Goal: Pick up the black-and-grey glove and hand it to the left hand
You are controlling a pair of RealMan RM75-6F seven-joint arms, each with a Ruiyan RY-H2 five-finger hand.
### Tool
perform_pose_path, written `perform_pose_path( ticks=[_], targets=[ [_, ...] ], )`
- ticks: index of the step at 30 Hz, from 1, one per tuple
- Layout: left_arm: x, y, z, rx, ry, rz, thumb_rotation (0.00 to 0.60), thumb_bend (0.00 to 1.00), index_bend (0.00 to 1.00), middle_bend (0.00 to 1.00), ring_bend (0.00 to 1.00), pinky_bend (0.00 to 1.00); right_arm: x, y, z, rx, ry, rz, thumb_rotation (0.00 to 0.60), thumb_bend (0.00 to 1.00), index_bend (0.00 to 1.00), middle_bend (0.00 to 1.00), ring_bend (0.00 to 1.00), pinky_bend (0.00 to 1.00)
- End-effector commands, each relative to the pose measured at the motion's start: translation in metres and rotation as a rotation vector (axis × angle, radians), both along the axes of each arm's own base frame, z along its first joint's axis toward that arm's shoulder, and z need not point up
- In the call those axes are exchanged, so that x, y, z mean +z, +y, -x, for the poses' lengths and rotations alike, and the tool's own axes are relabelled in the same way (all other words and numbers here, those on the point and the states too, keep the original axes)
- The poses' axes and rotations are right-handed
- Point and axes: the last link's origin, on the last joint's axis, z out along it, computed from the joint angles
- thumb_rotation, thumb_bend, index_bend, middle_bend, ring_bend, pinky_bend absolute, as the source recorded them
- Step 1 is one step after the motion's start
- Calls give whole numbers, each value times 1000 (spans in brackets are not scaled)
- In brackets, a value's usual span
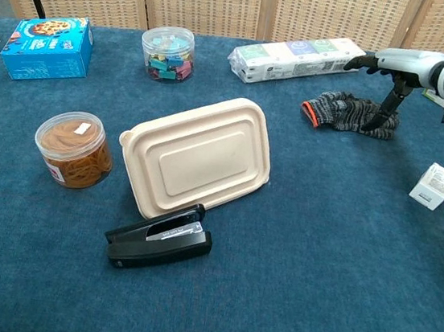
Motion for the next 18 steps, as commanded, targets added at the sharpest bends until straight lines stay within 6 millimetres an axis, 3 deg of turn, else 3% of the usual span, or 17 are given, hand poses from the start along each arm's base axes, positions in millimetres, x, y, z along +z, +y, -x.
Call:
perform_pose_path(
  ticks=[1, 6, 12, 18],
  targets=[
    [1, 0, 0, 3, -1, -2, 600, 0, 0, 0, 0, 0, -9, -3, -1, -6, 25, -20, 600, 0, 13, 0, 0, 0],
    [0, 1, 1, 6, -2, 5, 600, 0, 0, 0, 0, 0, -15, -6, 4, -17, 58, -23, 600, 0, 60, 8, 0, 9],
    [-1, 1, 1, 15, -10, 12, 600, 0, 0, 0, 0, 0, -19, -8, 8, -27, 61, -12, 600, 5, 184, 104, 0, 62],
    [-1, 1, 2, 20, -13, 13, 600, 0, 0, 0, 0, 0, -24, -10, 7, -16, 71, -2, 600, 87, 273, 180, 45, 127]
  ],
)
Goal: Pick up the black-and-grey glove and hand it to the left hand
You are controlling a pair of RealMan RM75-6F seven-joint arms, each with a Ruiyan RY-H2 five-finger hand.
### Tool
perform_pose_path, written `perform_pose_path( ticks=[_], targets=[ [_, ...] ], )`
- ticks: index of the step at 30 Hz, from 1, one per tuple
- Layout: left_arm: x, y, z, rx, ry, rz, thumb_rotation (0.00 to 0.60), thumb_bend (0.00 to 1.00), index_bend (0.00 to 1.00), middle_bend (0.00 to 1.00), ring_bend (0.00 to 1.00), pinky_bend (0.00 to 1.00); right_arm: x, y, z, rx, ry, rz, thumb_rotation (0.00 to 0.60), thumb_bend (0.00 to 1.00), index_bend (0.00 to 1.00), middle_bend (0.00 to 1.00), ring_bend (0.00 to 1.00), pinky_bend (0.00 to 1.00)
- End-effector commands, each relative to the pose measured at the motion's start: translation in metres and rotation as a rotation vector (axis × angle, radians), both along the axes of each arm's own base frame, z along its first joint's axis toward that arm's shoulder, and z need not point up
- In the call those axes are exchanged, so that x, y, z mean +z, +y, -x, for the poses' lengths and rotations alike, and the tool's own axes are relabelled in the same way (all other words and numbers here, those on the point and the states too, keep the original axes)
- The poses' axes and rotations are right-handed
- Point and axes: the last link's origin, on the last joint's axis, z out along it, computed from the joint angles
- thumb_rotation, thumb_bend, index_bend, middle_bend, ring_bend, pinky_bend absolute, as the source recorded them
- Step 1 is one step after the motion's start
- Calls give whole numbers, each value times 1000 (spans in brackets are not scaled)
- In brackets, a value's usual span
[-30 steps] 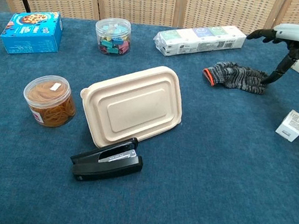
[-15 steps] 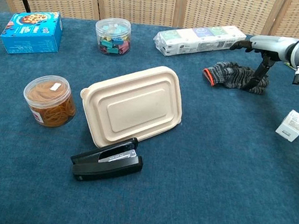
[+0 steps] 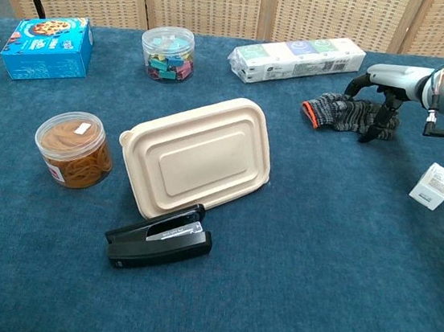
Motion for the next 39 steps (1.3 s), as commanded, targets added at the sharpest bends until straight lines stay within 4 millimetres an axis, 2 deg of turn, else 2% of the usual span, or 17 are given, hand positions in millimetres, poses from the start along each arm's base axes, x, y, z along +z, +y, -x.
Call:
perform_pose_path(
  ticks=[1, 6, 9, 12, 16, 20, 23, 31, 34, 39],
  targets=[
    [0, 0, 0, 2, -2, 0, 600, 0, 0, 0, 0, 0, -3, -1, -2, 7, -8, 8, 600, 120, 295, 198, 67, 149],
    [0, 0, 1, 4, -1, 2, 600, 0, 0, 0, 0, 0, -6, -2, -4, 17, -25, 30, 600, 207, 382, 308, 184, 236],
    [0, -1, 1, 2, 1, 3, 600, 0, 0, 0, 0, 0, -7, -1, -6, 22, -58, 50, 600, 293, 440, 398, 267, 316],
    [0, -1, 1, 4, 2, 3, 600, 0, 0, 0, 0, 0, -7, -1, -6, 25, -80, 57, 600, 442, 487, 456, 329, 376],
    [-1, -1, 1, 2, 7, 5, 600, 0, 0, 0, 0, 0, -6, 0, -6, 25, -116, 56, 600, 654, 514, 481, 358, 419],
    [-4, 3, 0, -23, 57, 30, 600, 0, 0, 0, 0, 0, -3, 2, -7, 34, -133, 47, 600, 754, 522, 488, 365, 421],
    [-7, 6, -2, -35, 78, 54, 600, 0, 0, 0, 0, 0, -2, 4, -7, 34, -142, 43, 600, 793, 537, 502, 378, 431],
    [-9, 21, -11, -107, 105, 92, 600, 0, 0, 0, 0, 0, 6, 8, -19, -22, -296, 26, 600, 808, 549, 513, 387, 448],
    [-10, 33, -22, -180, 127, 119, 600, 0, 0, 0, 0, 0, 11, 13, -28, -19, -342, 17, 600, 808, 551, 514, 388, 448],
    [-14, 52, -54, -313, 141, 212, 600, 0, 0, 0, 0, 0, 16, 26, -48, -4, -397, 6, 600, 820, 551, 515, 390, 448]
  ],
)
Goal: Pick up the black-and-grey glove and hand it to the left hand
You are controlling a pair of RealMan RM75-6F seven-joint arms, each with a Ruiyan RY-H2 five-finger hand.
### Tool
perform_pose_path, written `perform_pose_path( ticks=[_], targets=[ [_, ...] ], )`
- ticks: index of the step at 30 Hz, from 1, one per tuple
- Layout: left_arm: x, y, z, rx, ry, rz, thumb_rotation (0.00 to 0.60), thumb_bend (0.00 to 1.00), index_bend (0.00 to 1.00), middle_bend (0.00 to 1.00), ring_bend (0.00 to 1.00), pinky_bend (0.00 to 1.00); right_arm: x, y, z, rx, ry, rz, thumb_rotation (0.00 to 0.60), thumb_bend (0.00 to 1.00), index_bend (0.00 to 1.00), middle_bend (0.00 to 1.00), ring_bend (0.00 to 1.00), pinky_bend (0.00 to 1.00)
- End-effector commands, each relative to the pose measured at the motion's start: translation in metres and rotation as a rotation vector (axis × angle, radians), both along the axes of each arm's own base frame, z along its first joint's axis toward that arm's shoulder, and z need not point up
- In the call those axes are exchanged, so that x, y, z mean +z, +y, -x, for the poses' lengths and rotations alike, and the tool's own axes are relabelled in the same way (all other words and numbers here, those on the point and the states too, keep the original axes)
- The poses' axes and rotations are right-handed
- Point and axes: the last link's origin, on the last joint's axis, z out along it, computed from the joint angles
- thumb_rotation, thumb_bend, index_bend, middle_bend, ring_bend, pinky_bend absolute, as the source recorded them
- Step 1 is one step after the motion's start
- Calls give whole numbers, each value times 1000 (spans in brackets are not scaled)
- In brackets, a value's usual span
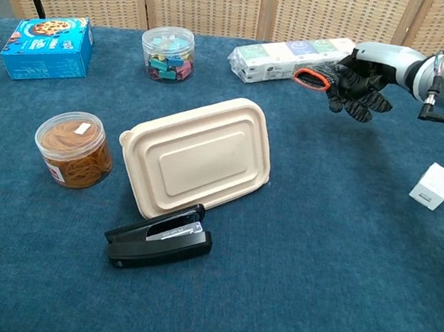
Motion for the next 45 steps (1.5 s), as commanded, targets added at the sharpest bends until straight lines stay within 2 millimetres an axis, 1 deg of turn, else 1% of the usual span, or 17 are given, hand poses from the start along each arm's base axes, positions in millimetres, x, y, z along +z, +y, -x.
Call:
perform_pose_path(
  ticks=[1, 5, 7, 8, 11, 16, 19, 23, 28, 35, 39, 45],
  targets=[
    [-1, 13, -24, -78, 8, 66, 600, 0, 0, 0, 0, 0, 11, 9, -15, 0, -49, 12, 600, 823, 551, 515, 390, 448],
    [-6, 24, -51, -131, -5, 134, 600, 0, 0, 0, 0, 0, 13, 23, -37, -12, -98, 7, 600, 838, 552, 517, 393, 448],
    [-8, 26, -58, -137, -13, 158, 600, 0, 0, 0, 0, 0, 13, 28, -45, -16, -106, 7, 600, 840, 552, 517, 393, 448],
    [-10, 27, -66, -138, -29, 182, 600, 0, 0, 0, 0, 0, 13, 32, -55, -12, -118, 6, 600, 840, 552, 517, 393, 449],
    [-12, 33, -81, -136, -44, 220, 600, 0, 0, 0, 0, 0, 13, 41, -73, -3, -133, 5, 600, 840, 554, 517, 393, 449],
    [-17, 42, -99, -133, -88, 255, 600, 0, 0, 0, 0, 0, 13, 53, -96, -10, -156, -11, 600, 840, 557, 518, 393, 451],
    [-25, 47, -111, -150, -121, 276, 600, 0, 0, 0, 0, 0, 9, 61, -109, -17, -173, -28, 600, 841, 555, 518, 393, 451],
    [-33, 51, -124, -178, -122, 298, 600, 0, 0, 0, 0, 0, 3, 70, -125, -29, -198, -51, 600, 844, 549, 514, 393, 451],
    [-40, 54, -135, -198, -123, 303, 600, 0, 0, 0, 0, 0, -3, 77, -138, -25, -212, -64, 600, 843, 547, 514, 393, 451],
    [-48, 59, -138, -191, -122, 305, 600, 0, 0, 0, 0, 0, -10, 86, -151, -28, -250, -92, 600, 844, 543, 514, 393, 451],
    [-55, 61, -139, -186, -128, 323, 600, 0, 0, 0, 0, 0, -14, 90, -155, -28, -262, -112, 600, 843, 543, 514, 393, 451],
    [-61, 62, -143, -184, -132, 339, 600, 0, 0, 0, 0, 0, -17, 89, -156, -36, -267, -114, 600, 843, 543, 514, 393, 451]
  ],
)
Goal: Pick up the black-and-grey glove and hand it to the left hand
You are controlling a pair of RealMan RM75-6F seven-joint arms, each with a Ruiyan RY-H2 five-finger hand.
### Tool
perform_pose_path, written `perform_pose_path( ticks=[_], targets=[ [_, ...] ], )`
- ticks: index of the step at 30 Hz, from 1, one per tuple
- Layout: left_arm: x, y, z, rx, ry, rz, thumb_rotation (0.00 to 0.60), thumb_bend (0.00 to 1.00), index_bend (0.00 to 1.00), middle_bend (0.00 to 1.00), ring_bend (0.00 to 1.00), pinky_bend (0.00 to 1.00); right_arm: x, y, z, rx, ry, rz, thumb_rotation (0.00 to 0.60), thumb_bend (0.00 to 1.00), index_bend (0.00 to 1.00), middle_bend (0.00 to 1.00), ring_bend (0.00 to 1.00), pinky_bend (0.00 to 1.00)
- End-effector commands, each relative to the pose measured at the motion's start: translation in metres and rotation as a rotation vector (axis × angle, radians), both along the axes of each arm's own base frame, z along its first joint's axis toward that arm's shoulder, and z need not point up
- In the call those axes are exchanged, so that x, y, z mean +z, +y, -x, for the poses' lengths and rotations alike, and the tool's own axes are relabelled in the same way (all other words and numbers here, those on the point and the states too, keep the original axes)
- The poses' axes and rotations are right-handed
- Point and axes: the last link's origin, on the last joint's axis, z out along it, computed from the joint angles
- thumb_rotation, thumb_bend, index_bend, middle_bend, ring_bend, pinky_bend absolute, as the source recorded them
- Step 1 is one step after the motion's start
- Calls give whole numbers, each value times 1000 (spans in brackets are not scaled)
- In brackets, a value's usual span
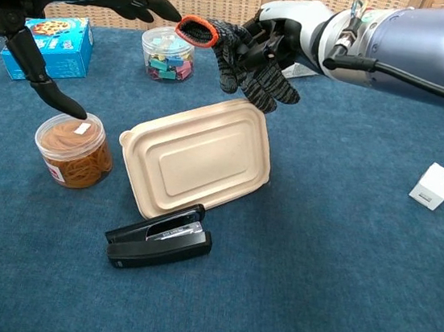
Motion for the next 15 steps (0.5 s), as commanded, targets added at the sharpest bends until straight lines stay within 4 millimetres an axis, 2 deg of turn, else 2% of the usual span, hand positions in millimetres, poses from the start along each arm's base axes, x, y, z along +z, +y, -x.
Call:
perform_pose_path(
  ticks=[1, 15],
  targets=[
    [-3, 0, -2, 1, 1, 8, 600, 0, 0, 0, 0, 0, 0, -1, 0, -3, -3, 1, 600, 844, 543, 514, 393, 451],
    [-19, 8, -16, 17, 7, 28, 600, 0, 0, 0, 0, 0, -1, 2, -6, -32, -7, 43, 600, 849, 543, 514, 393, 451]
  ],
)
